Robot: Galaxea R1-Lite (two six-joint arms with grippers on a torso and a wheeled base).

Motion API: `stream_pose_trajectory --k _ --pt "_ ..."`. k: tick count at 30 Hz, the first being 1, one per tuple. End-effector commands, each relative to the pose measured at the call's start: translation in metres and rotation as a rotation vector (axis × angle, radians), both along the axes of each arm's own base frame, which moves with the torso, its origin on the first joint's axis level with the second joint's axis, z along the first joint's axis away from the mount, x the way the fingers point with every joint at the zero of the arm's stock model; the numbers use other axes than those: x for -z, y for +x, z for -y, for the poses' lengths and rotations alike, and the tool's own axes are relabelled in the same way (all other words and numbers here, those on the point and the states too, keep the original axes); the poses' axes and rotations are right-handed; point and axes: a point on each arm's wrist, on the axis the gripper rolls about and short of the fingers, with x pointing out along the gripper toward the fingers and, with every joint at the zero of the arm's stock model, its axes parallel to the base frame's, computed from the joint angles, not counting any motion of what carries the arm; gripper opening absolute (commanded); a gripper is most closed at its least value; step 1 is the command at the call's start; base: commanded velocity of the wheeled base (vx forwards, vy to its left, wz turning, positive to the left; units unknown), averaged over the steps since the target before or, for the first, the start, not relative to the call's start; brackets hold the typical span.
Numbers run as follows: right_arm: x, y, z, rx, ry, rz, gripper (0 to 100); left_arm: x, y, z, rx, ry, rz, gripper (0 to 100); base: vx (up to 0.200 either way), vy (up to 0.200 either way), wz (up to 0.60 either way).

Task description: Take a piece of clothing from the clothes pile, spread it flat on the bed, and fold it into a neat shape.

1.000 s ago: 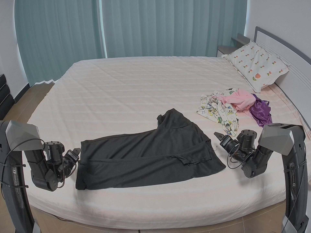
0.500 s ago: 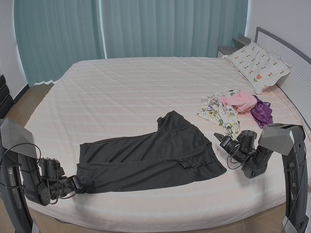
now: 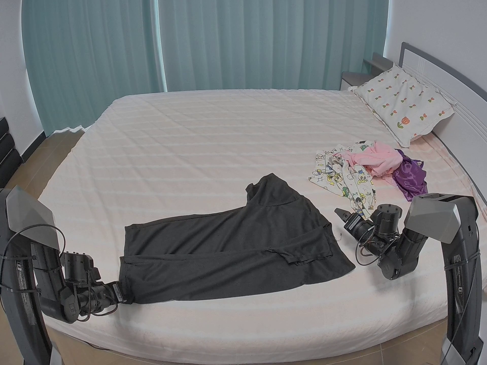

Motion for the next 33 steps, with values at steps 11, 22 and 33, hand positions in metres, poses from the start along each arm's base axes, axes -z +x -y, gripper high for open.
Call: stream_pose_trajectory --k 11,22,33 --pt "0.001 0.000 0.000 0.000 -0.001 -0.004 100 -0.003 -0.026 -0.004 0.063 0.073 -0.067 0 0.000 0.000 0.00" --pt "0.001 0.000 0.000 0.000 -0.001 -0.002 100 -0.001 -0.041 -0.010 0.126 0.147 -0.132 0 0.000 0.000 0.00" --pt "0.002 0.000 0.000 -0.003 0.000 -0.007 100 0.000 -0.037 -0.011 0.112 0.167 -0.118 100 0.000 0.000 0.00"
